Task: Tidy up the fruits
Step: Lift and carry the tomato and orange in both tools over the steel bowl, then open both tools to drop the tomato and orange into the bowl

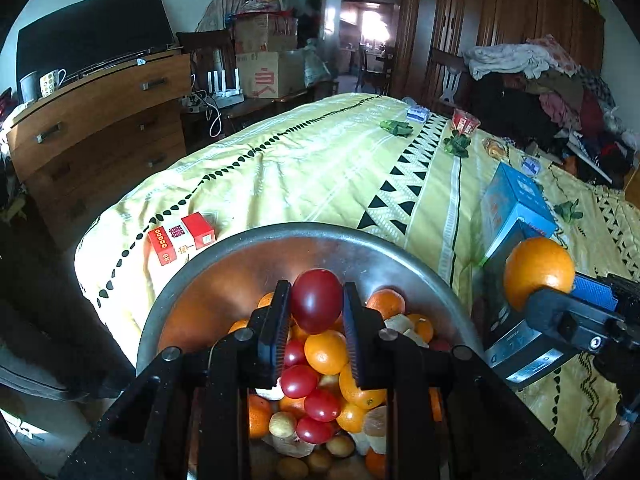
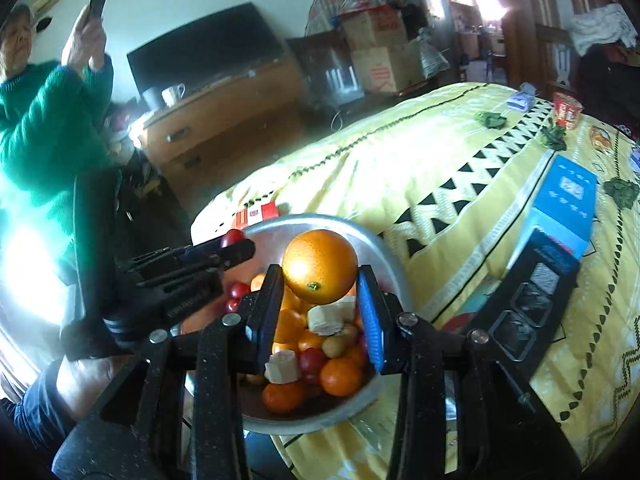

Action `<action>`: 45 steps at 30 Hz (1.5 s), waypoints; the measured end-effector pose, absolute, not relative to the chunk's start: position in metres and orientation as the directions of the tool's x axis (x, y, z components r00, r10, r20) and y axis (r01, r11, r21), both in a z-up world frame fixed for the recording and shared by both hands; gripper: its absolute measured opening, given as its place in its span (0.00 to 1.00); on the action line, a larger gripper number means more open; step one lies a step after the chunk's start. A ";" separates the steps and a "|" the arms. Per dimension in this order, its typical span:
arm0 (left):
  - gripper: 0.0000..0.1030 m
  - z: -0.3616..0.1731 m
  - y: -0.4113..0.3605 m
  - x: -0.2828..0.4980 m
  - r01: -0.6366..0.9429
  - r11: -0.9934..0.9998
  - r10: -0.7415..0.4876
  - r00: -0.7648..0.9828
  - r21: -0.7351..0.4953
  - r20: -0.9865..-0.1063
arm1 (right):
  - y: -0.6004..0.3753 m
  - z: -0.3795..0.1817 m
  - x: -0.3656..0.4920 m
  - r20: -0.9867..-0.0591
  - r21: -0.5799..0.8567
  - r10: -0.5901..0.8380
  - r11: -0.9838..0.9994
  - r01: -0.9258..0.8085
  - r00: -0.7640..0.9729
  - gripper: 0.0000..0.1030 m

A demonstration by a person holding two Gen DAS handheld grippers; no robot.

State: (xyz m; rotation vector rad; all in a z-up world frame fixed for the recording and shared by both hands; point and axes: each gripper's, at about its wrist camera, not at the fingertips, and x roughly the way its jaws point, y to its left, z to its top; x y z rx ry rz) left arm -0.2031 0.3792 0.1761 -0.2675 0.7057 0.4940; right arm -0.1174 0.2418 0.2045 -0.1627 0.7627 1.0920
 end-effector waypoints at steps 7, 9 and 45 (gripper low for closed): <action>0.24 0.166 0.377 -0.201 -0.500 0.864 0.330 0.644 -0.054 -0.690 | 0.263 0.184 -0.116 -0.685 0.215 0.689 0.501 -0.838 0.237 0.37; 0.24 0.165 0.380 -0.202 -0.503 0.863 0.331 0.642 -0.054 -0.691 | 0.266 0.183 -0.117 -0.689 0.213 0.684 0.506 -0.835 0.239 0.37; 0.72 0.173 0.395 -0.213 -0.580 0.812 0.382 0.616 -0.068 -0.689 | 0.265 0.192 -0.119 -0.670 0.198 0.690 0.523 -0.829 0.275 0.75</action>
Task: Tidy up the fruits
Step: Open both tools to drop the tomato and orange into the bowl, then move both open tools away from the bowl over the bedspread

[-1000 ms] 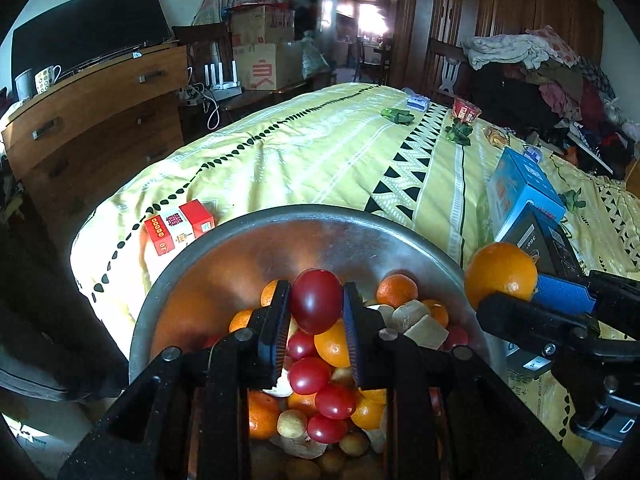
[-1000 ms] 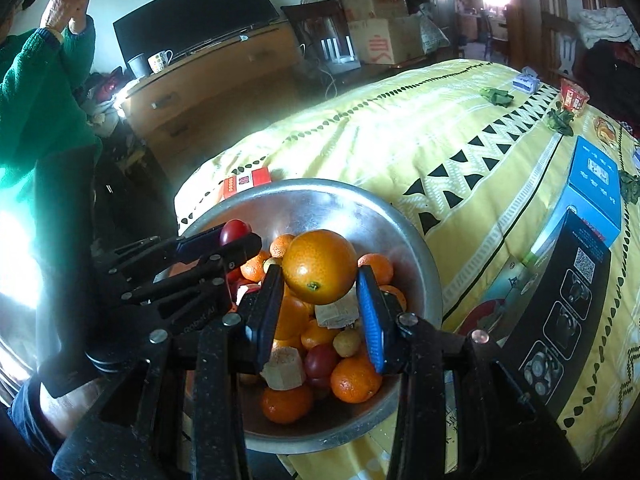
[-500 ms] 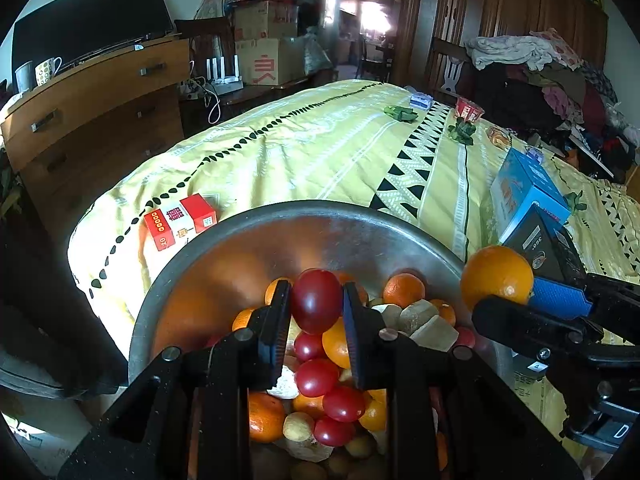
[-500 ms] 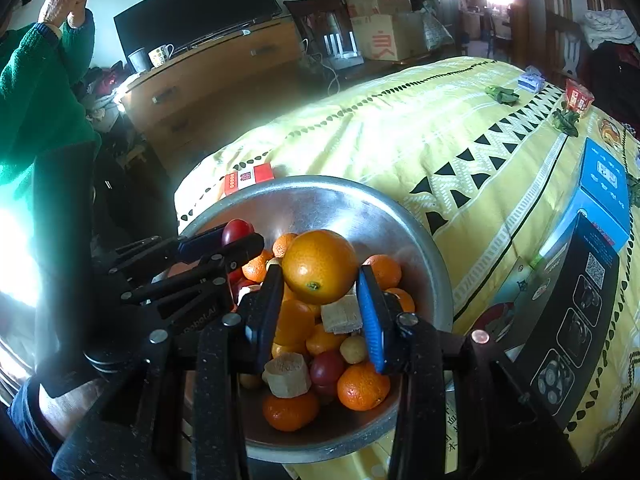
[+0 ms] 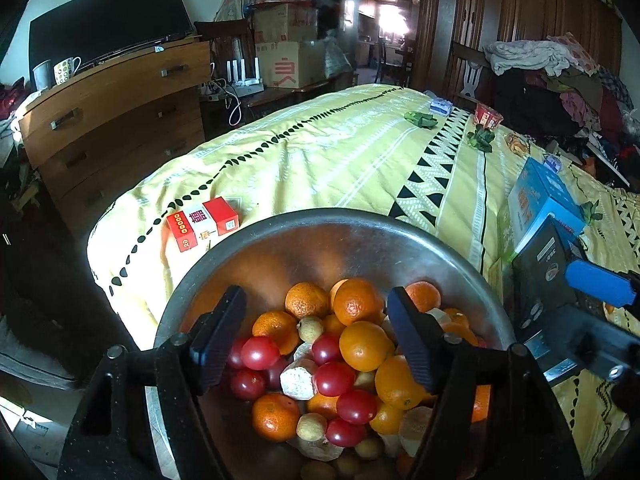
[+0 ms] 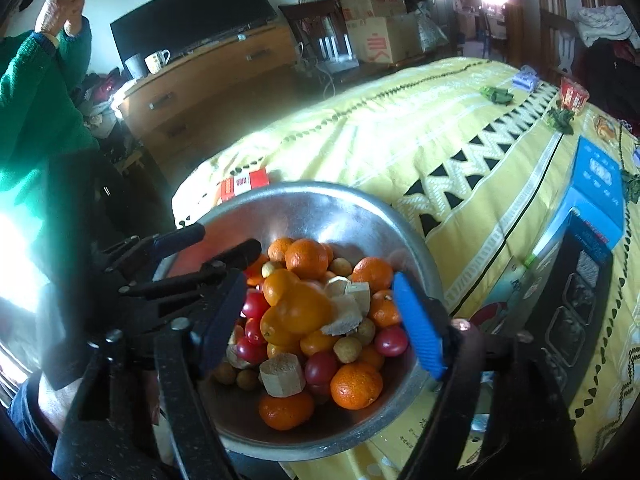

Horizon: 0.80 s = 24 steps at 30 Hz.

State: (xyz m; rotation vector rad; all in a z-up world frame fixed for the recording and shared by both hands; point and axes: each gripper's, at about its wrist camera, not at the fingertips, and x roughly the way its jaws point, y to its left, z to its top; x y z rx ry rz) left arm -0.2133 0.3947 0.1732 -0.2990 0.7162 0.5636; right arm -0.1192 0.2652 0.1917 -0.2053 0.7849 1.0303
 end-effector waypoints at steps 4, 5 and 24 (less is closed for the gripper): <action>0.72 0.218 0.362 -0.222 -0.514 0.847 0.349 0.729 -0.135 -0.589 | 0.197 0.237 -0.137 -0.507 0.141 0.744 0.570 -0.810 0.435 0.75; 0.72 0.233 0.343 -0.221 -0.471 0.871 0.326 0.766 -0.139 -0.554 | 0.173 0.246 -0.141 -0.464 0.113 0.736 0.602 -0.791 0.494 0.79; 0.93 0.035 0.033 -0.010 -0.008 0.999 -0.038 0.499 -0.049 -0.866 | -0.171 0.044 -0.032 -0.807 0.058 0.110 0.993 -0.107 0.580 1.00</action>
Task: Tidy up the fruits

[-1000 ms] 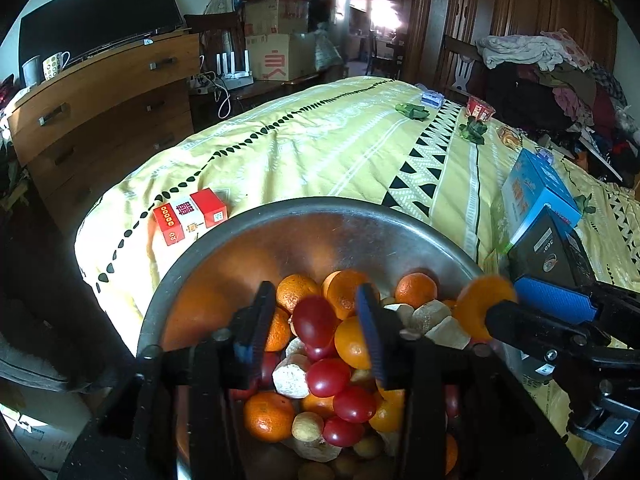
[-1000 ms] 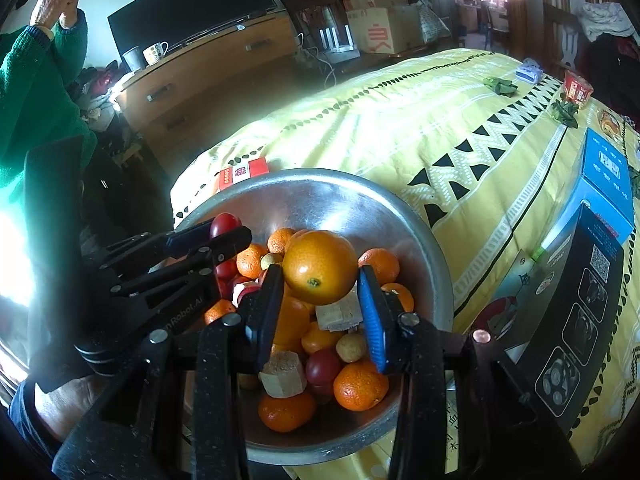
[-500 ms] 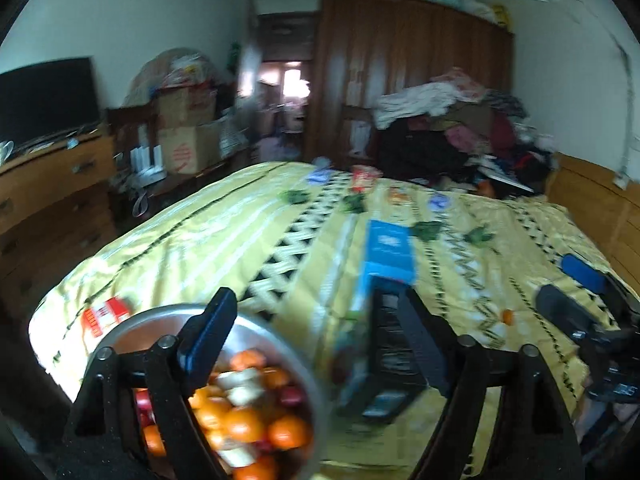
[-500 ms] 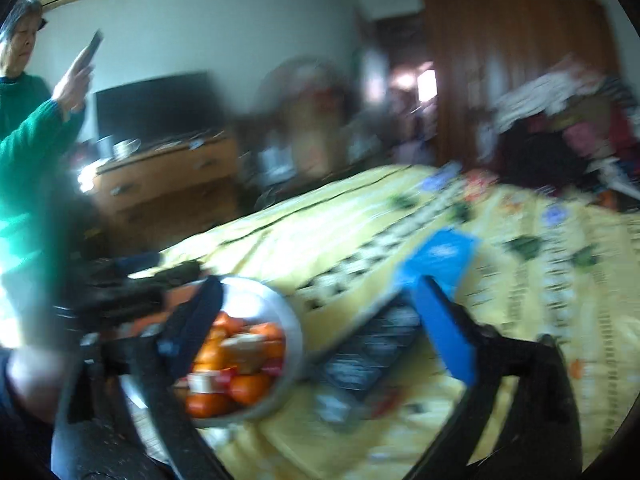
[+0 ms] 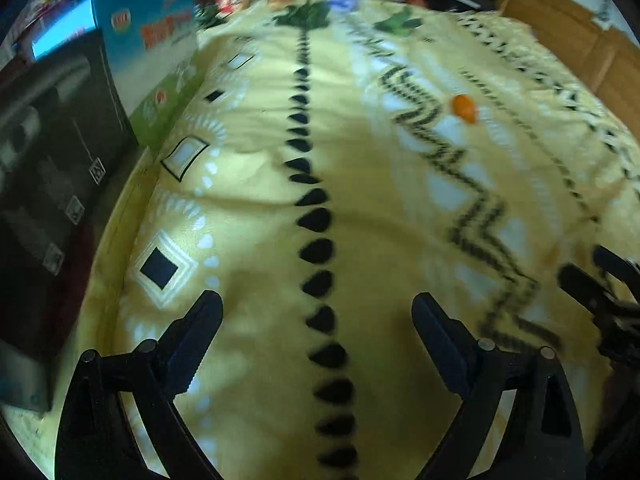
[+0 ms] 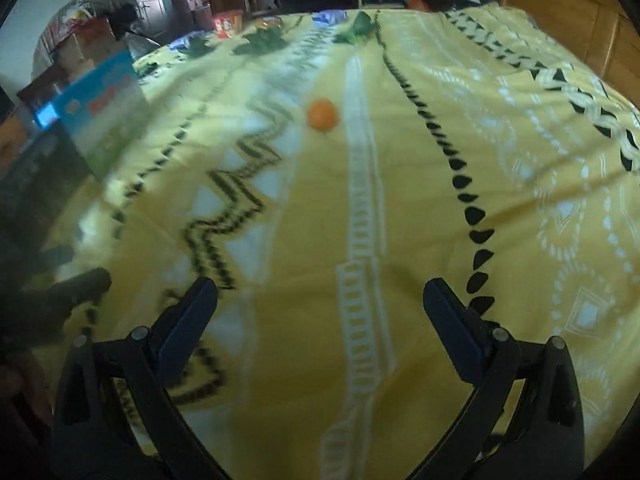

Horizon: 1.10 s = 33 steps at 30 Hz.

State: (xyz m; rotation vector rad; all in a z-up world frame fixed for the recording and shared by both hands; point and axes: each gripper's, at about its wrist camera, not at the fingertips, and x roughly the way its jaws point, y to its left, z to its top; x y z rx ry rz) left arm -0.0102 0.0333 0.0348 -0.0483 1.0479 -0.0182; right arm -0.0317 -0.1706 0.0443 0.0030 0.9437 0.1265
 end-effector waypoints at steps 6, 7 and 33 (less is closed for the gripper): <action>1.00 0.011 0.022 0.007 -0.047 0.998 0.054 0.543 0.034 -0.838 | -0.168 0.016 -0.020 -0.825 0.024 0.070 0.996 -0.090 0.560 1.00; 1.00 0.010 0.023 0.006 -0.048 0.998 0.058 0.551 0.038 -0.833 | -0.167 0.015 -0.020 -0.825 0.017 0.063 0.996 -0.088 0.562 1.00; 1.00 0.011 0.029 0.000 -0.051 0.999 0.044 0.560 0.018 -0.828 | -0.169 0.010 -0.020 -0.815 0.023 0.075 0.995 -0.097 0.575 1.00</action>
